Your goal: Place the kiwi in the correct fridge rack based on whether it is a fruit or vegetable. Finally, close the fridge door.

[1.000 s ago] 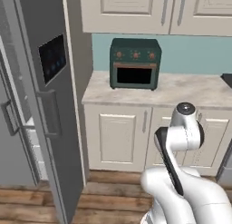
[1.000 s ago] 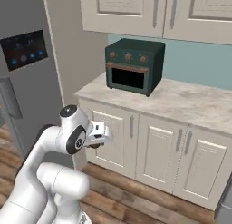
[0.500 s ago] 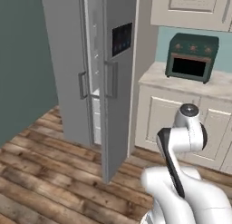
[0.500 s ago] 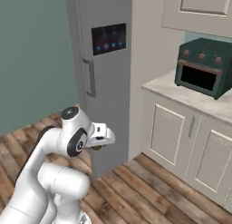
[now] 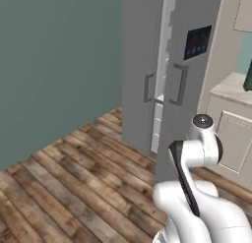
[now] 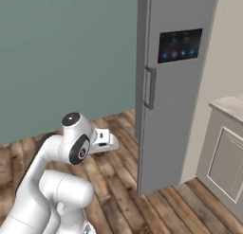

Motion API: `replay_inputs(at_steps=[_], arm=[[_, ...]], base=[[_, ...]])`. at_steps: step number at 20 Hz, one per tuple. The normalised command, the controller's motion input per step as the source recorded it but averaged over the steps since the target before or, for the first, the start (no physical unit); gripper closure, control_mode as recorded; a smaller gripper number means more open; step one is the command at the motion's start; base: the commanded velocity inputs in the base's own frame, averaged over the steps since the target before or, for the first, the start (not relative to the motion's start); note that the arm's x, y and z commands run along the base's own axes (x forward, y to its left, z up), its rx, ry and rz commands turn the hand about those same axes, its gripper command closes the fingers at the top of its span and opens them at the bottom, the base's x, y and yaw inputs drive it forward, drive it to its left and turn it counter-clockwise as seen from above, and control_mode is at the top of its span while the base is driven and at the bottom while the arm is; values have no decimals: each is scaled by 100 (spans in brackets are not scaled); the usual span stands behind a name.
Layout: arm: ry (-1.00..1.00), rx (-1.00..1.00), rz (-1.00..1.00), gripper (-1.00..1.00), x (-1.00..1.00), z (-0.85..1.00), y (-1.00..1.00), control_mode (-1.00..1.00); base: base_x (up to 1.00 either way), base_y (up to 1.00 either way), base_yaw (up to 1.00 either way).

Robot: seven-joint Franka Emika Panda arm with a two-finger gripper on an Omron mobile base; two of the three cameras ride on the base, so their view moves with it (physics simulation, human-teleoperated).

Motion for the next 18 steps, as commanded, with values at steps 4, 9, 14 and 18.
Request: replay_inputs(at_steps=[4, 9, 14, 18], arm=[[0, 0, 0, 100, 0, 0, 0, 100], [0, 0, 0, 100, 0, 0, 0, 100], [0, 0, 0, 100, 0, 0, 0, 100], [0, 0, 0, 100, 0, 0, 0, 100]], base=[[75, 100, 2], [90, 100, 0], [100, 100, 0], [100, 94, 3]])
